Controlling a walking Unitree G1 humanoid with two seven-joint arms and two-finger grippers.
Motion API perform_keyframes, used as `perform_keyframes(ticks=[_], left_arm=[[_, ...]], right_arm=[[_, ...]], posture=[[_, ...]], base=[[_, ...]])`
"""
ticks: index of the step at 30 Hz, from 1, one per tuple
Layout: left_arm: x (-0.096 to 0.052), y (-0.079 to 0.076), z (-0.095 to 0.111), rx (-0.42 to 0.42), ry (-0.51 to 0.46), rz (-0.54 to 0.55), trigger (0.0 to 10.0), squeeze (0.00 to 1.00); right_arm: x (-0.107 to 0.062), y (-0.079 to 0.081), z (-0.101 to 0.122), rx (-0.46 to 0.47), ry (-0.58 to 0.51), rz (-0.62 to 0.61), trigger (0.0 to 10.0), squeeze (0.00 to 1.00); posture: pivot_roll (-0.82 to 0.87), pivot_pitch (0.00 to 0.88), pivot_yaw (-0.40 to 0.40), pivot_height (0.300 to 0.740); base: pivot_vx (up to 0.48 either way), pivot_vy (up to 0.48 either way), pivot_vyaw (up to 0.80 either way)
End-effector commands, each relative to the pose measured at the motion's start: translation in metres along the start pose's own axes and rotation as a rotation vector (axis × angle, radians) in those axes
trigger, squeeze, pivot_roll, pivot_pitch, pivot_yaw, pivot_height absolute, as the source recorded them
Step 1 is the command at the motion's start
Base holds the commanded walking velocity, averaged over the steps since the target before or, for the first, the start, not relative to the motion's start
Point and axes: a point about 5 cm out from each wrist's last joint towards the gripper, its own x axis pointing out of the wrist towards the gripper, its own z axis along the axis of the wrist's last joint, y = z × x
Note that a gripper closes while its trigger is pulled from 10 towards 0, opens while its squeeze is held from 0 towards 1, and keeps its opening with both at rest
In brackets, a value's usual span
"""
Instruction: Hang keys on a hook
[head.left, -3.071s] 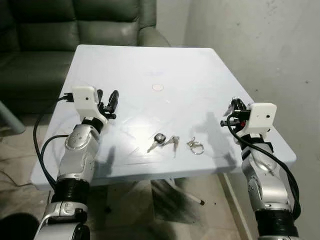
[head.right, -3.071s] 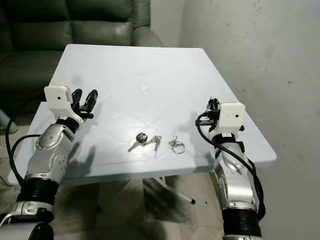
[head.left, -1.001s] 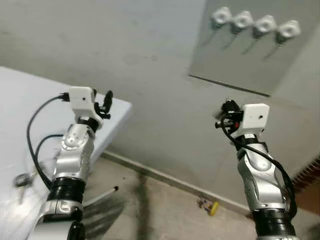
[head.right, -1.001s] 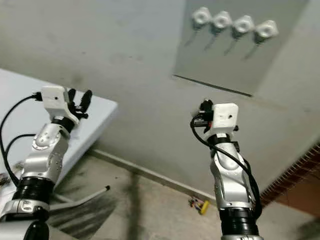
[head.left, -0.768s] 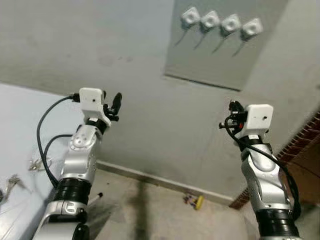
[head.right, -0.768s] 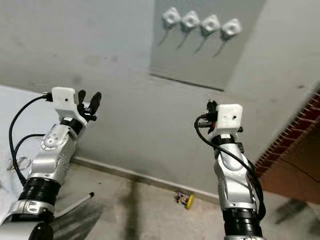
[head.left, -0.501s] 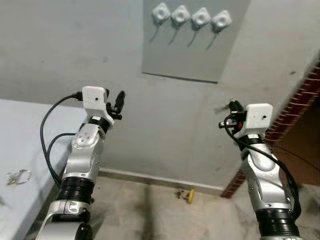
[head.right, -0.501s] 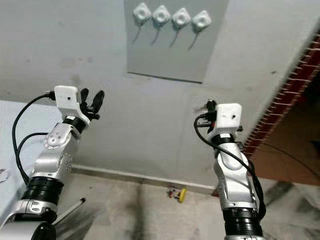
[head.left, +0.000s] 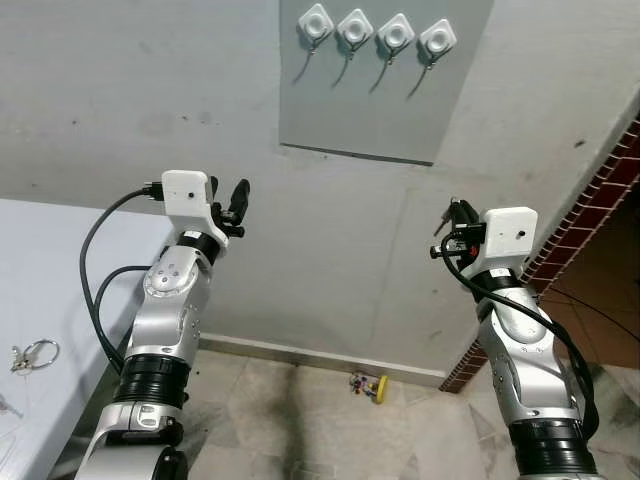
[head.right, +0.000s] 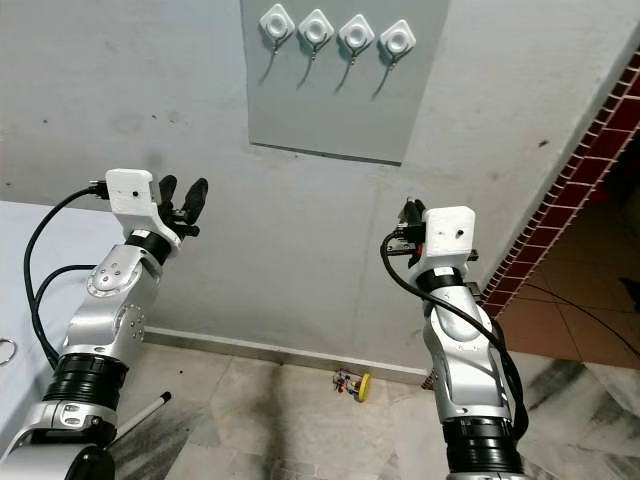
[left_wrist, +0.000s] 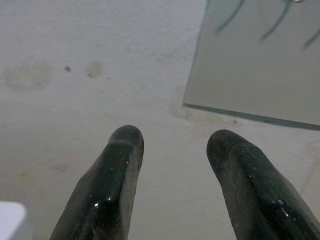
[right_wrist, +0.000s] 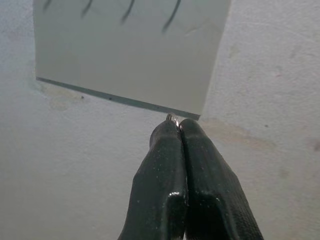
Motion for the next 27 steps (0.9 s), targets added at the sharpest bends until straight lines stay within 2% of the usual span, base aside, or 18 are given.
perform_keyframes(ticks=[1,27], left_arm=[[0.0017,0.0027,0.0041,-0.006,-0.005,0.011,10.0,0.0],[0.0023,0.0024,0.0047,-0.015,-0.005,0.013,10.0,0.0]], right_arm=[[-0.001,-0.0011,0.0035,-0.008,-0.013,0.003,10.0,0.0],[-0.0005,0.0018,0.0024,-0.028,-0.007,0.03,10.0,0.0]], posture=[[-0.16,0.019,-0.03,0.74],[-0.16,0.007,-0.036,0.74]], base=[[0.0,0.0,0.0],[0.375,0.0,0.0]])
